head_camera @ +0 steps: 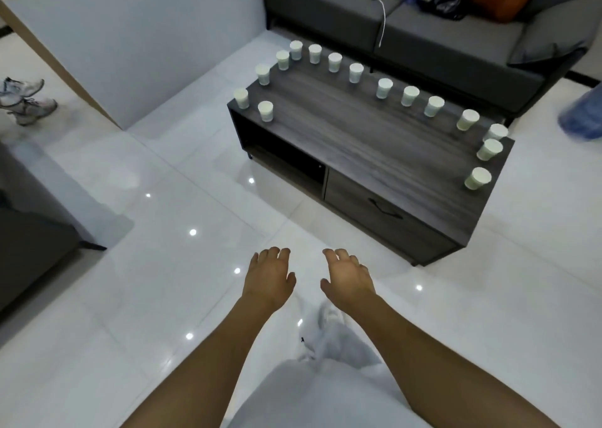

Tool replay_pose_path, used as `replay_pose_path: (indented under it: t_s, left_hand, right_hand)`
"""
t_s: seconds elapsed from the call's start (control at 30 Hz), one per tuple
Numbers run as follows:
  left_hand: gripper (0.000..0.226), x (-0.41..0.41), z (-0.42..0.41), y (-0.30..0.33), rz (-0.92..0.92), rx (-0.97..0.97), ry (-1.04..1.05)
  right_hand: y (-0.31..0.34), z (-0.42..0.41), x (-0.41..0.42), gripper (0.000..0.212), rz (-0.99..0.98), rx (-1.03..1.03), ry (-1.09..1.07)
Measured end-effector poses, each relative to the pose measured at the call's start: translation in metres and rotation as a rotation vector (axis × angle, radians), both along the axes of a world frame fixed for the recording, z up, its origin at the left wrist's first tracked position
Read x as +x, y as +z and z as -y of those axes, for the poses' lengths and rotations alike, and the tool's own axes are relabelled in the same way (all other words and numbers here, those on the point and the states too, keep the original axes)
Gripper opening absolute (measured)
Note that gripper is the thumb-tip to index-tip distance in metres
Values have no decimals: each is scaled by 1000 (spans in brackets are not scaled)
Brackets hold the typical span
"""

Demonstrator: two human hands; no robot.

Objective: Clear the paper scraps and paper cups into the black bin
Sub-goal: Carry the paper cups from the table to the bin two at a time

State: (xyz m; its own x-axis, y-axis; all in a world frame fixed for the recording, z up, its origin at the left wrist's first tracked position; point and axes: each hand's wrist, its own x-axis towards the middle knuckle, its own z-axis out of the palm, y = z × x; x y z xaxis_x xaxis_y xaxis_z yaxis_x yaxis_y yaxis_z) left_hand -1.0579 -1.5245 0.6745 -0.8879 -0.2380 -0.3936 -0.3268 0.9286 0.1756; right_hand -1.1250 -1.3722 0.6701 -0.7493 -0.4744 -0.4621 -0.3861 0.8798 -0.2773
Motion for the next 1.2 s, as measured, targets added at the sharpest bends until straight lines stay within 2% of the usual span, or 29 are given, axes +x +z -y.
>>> replay_pose_path:
  t_s: [0.47, 0.7, 1.0, 1.2]
  left_hand:
    - [49, -228, 164, -2, -21, 10, 180]
    - [51, -297, 266, -11, 15, 13, 196]
    - [48, -387, 419, -10, 12, -4, 59]
    - [49, -449, 483, -15, 33, 11, -6]
  right_hand:
    - [5, 169, -264, 52, -6, 25, 154]
    - [-5, 268, -339, 55, 9, 55, 183]
    - [-13, 410, -407, 56, 44, 28, 31]
    - [-22, 461, -448, 57, 93, 50, -54]
